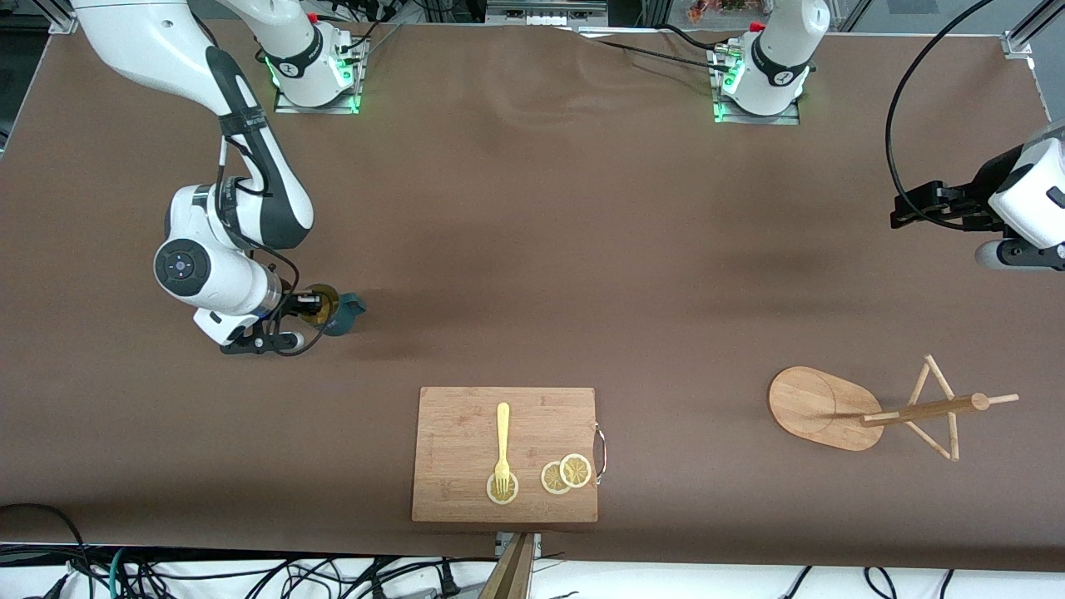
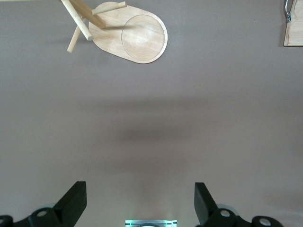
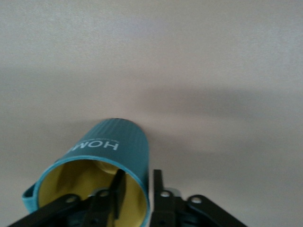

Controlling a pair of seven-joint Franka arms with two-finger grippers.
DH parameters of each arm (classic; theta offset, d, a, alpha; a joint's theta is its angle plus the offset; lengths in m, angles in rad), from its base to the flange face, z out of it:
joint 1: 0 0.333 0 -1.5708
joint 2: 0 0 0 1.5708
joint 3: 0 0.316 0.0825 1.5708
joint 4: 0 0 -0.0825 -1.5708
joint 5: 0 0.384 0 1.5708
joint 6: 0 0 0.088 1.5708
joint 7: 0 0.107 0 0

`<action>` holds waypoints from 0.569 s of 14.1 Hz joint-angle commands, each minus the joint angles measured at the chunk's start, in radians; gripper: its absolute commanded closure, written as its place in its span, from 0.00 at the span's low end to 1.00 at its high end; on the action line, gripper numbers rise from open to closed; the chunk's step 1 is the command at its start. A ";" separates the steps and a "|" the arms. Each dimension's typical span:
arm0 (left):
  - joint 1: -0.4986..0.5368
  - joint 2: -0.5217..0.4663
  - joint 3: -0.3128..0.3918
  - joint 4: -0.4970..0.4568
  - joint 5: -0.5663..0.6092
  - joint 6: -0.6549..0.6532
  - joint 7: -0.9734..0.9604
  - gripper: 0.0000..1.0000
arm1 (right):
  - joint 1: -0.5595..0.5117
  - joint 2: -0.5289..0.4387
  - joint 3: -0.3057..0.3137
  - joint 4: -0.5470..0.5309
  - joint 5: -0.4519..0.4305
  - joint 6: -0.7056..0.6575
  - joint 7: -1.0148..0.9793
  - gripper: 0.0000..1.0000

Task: Pass cup and hang on rack
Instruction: 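Grasp the mug rim with the right gripper and carry it toward the table middle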

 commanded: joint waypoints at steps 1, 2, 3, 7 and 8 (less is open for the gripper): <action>0.003 -0.005 0.002 -0.002 -0.015 -0.014 0.005 0.00 | 0.030 0.013 0.000 0.062 0.040 -0.018 0.007 1.00; -0.003 -0.018 0.003 -0.007 -0.014 -0.014 0.005 0.00 | 0.041 0.013 0.000 0.080 0.059 -0.032 0.035 1.00; -0.008 -0.020 0.003 -0.007 -0.014 -0.016 0.005 0.00 | 0.068 0.016 0.000 0.111 0.062 -0.059 0.080 1.00; -0.006 -0.020 0.003 -0.009 -0.014 -0.016 0.007 0.00 | 0.201 0.092 0.002 0.312 0.077 -0.220 0.328 1.00; -0.006 -0.020 0.003 -0.018 -0.014 -0.016 0.007 0.00 | 0.251 0.115 0.002 0.356 0.104 -0.231 0.402 1.00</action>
